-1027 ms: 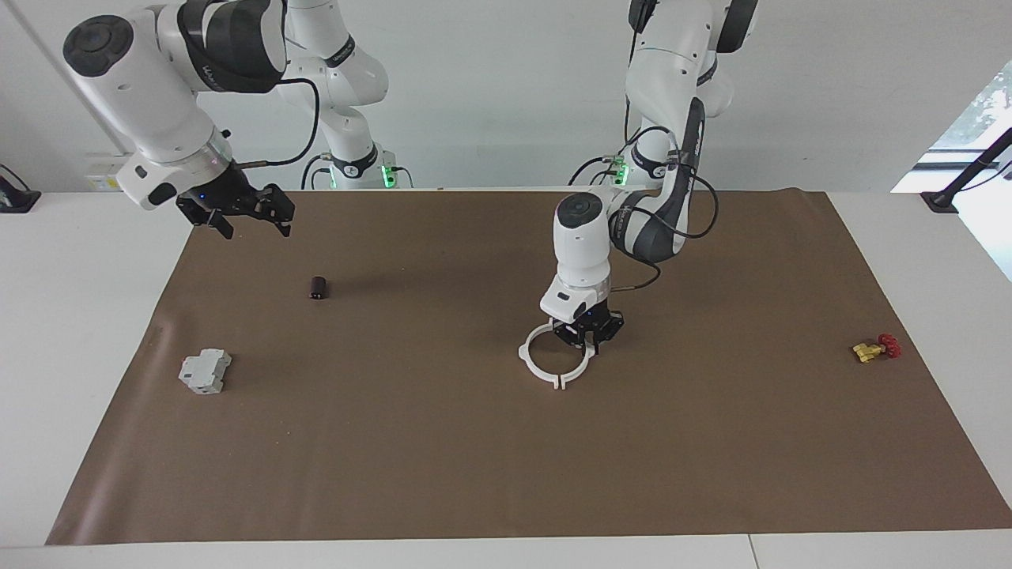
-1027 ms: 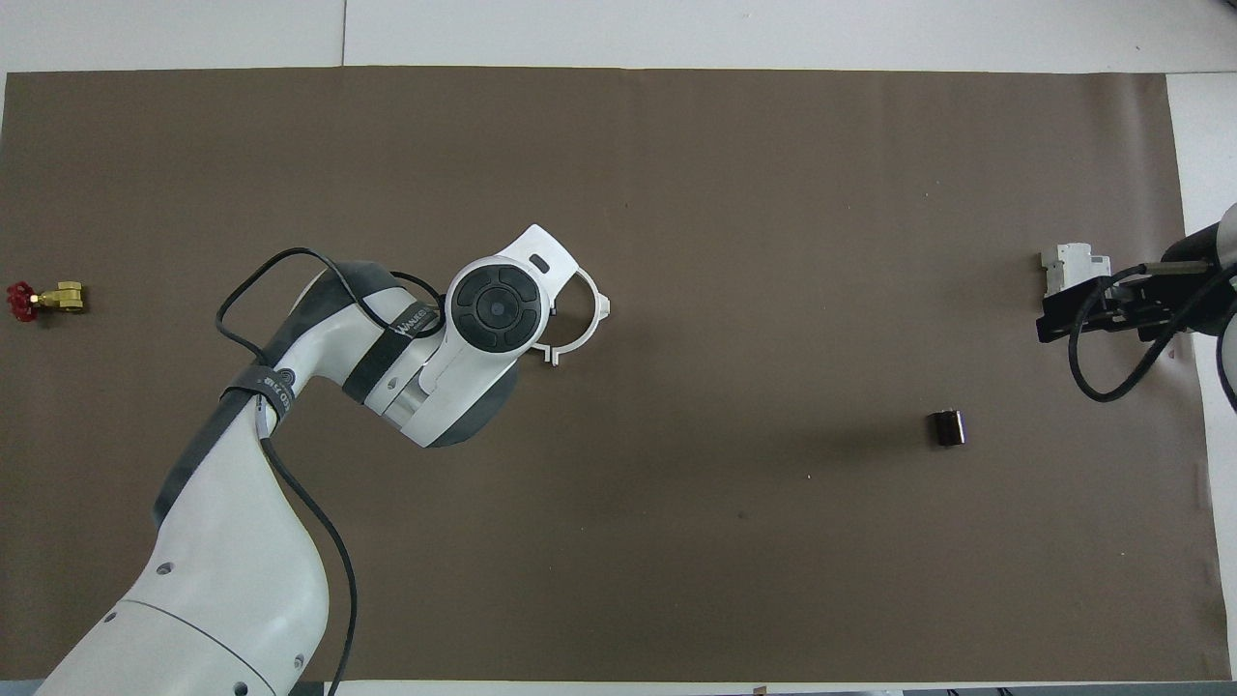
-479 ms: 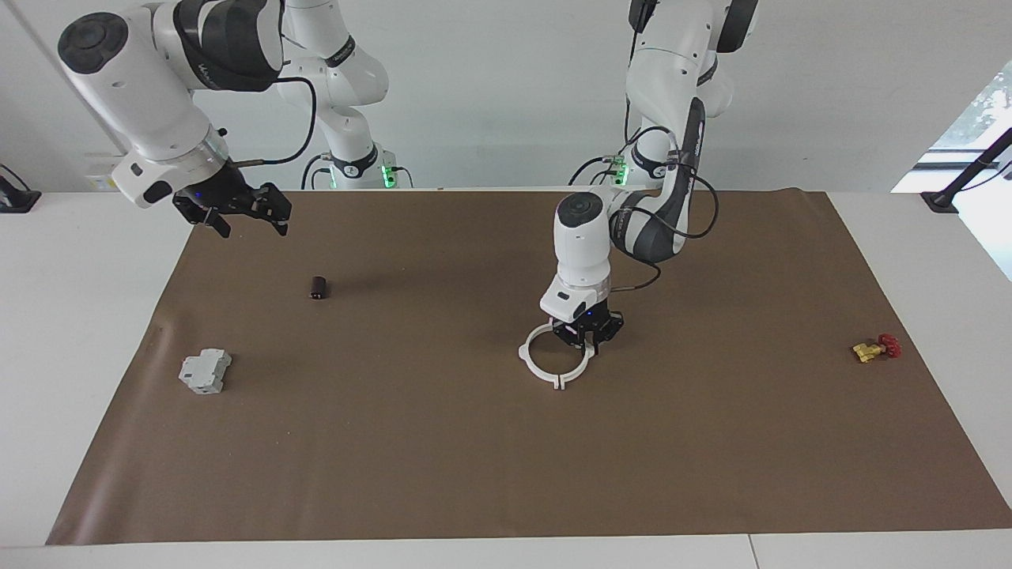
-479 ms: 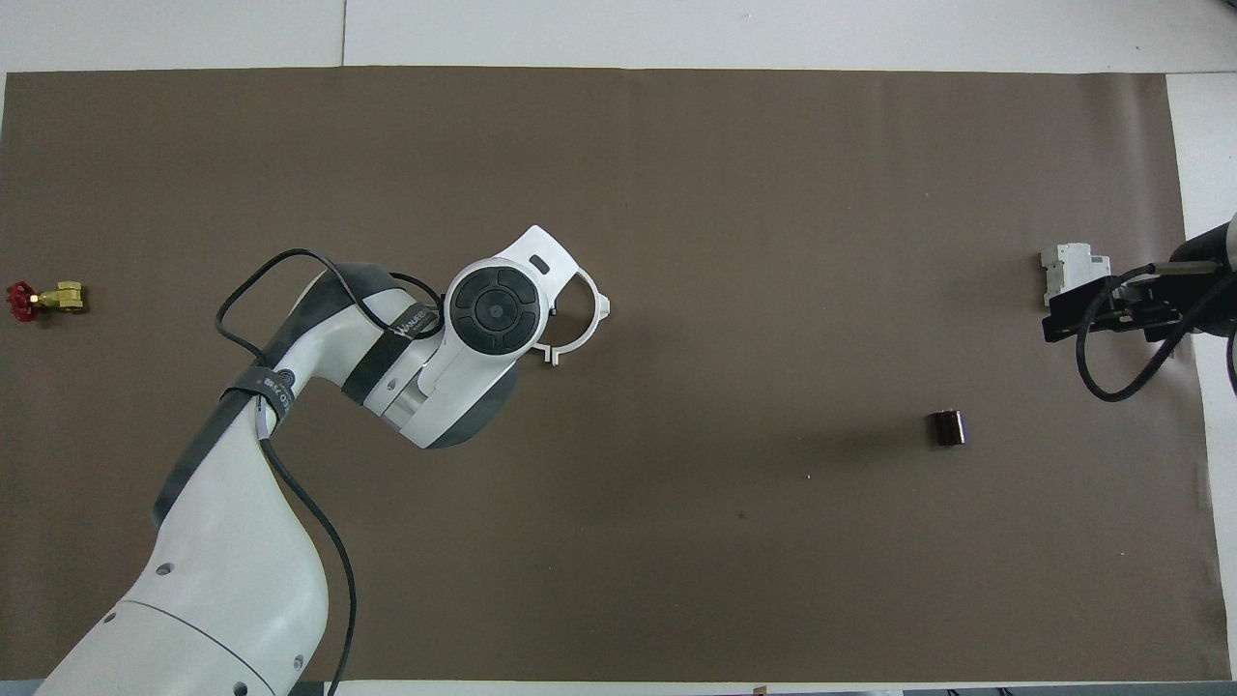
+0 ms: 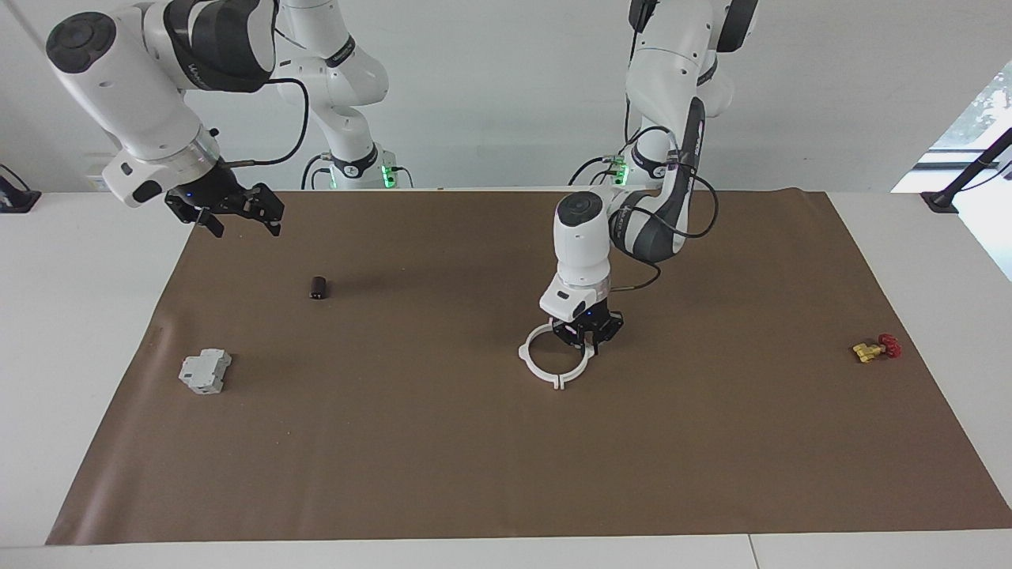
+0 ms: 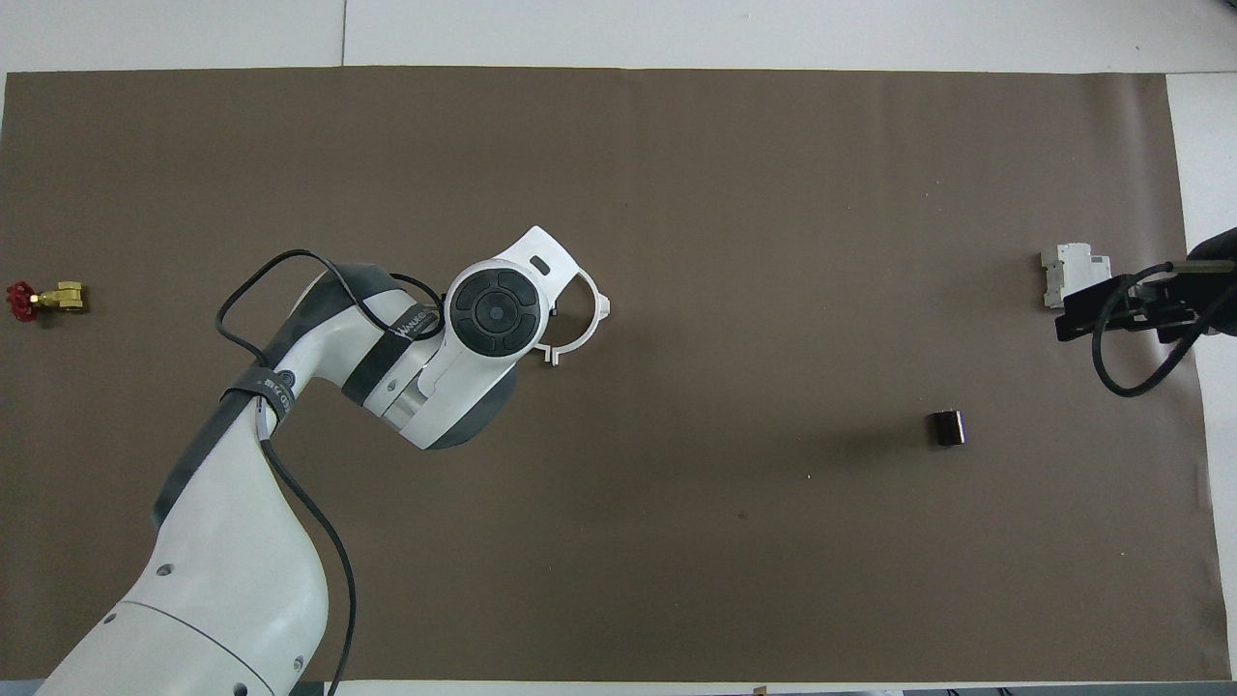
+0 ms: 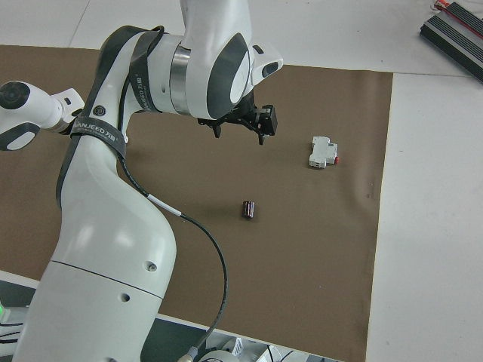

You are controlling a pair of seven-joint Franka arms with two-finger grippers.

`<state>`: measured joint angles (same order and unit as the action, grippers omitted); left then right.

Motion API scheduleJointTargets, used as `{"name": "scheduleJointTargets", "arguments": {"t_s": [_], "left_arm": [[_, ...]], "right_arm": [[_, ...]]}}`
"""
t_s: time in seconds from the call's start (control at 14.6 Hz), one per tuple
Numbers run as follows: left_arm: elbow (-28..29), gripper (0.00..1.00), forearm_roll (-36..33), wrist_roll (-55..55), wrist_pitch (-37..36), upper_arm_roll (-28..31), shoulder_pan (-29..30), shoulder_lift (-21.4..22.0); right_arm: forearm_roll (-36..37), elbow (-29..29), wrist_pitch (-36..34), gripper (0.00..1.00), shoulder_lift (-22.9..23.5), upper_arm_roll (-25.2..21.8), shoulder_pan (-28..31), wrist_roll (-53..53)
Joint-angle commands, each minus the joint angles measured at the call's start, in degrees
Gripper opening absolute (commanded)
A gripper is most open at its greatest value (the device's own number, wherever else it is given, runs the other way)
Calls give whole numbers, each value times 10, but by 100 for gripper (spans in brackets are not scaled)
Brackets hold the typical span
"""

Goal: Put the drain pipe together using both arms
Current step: 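Press the two half-rings together into a ring with the left gripper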

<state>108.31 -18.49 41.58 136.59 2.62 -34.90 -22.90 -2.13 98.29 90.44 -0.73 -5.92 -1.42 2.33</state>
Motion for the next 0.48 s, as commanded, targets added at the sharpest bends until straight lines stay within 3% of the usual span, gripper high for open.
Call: {"name": "scheduleJointTargets", "arguments": {"t_s": [0.0,0.27,0.34,0.41], "left_arm": [[33,0,1,12,25,0,-22,2],[37,0,1,13,25,0,-22,3],[37,15,1,13,25,0,-22,3],[37,45,1,12,25,0,-22,3]], "right_arm": [[9,9,-3,100,-9,5,8,9],[9,9,0,100,-8,5,8,9],[9,9,0,100,-8,5,8,9],[9,9,3,100,-8,5,8,9]]}}
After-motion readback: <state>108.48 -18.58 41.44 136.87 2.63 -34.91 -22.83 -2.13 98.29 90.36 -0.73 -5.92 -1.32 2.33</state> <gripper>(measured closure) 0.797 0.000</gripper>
